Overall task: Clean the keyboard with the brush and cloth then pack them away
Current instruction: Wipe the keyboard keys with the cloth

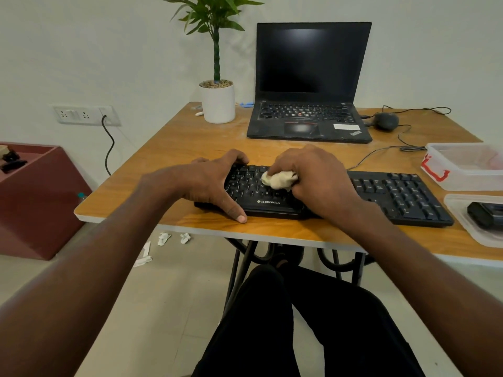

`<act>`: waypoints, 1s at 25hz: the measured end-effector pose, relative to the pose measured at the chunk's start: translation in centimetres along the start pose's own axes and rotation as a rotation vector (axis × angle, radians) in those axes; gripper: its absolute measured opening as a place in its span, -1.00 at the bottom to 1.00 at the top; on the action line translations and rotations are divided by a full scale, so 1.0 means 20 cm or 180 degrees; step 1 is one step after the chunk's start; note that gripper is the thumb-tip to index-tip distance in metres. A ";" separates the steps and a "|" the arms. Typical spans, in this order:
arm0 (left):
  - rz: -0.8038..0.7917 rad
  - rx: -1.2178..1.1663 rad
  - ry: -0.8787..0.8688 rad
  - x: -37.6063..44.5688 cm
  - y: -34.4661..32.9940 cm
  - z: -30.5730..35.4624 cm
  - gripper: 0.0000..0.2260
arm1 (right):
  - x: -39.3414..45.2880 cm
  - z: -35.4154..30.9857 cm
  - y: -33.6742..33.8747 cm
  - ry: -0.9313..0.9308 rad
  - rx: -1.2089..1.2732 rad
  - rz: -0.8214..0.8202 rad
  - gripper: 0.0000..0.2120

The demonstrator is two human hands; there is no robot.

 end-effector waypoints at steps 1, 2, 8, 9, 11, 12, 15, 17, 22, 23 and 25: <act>-0.0006 -0.0020 0.0010 0.00 0.00 0.00 0.15 | 0.00 0.01 -0.02 -0.0022 -0.0190 -0.0174 -0.57; -0.0015 -0.0044 0.0008 0.00 0.00 0.00 0.14 | -0.01 0.03 -0.02 -0.0071 -0.0303 -0.0277 -0.60; -0.0019 0.0032 0.0045 -0.03 0.01 0.04 0.09 | -0.05 0.21 0.13 -0.0760 -0.0533 -0.0540 -0.72; -0.0016 0.0043 0.0066 -0.04 0.01 0.05 0.09 | -0.04 0.18 0.13 -0.0666 -0.0385 -0.0475 -0.68; -0.0025 0.0031 0.0084 -0.06 0.01 0.07 0.08 | -0.04 0.11 0.08 -0.0343 0.0073 -0.0529 -0.59; -0.0027 0.0013 0.0081 -0.06 0.01 0.07 0.08 | -0.05 0.07 0.06 -0.0160 0.0157 -0.0632 -0.57; -0.0036 -0.0005 0.0063 -0.07 0.00 0.07 0.06 | -0.05 0.11 0.08 -0.0139 0.0010 -0.0841 -0.64; -0.0021 0.0006 0.0033 -0.07 0.00 0.08 0.05 | -0.05 0.17 0.11 -0.0281 -0.0196 -0.0981 -0.68; -0.0039 -0.0020 0.0008 -0.08 0.01 0.09 0.04 | -0.04 0.09 0.06 0.0130 0.0190 -0.0851 -0.59; -0.0051 -0.0018 0.0021 -0.08 0.00 0.08 0.05 | -0.04 0.10 0.06 0.0126 0.0219 -0.0906 -0.59; -0.0071 -0.0010 0.0036 -0.07 0.00 0.07 0.06 | -0.04 0.17 0.08 -0.0077 0.0040 -0.1016 -0.65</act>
Point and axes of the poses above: each hand's wrist, its own x-axis towards the middle knuckle, its own y-axis out of the back of the hand, z = x × y, the point moved 7 cm from there along x, towards the middle knuckle, and after that the axes turned 8 degrees about -z, right-handed, at the moved point
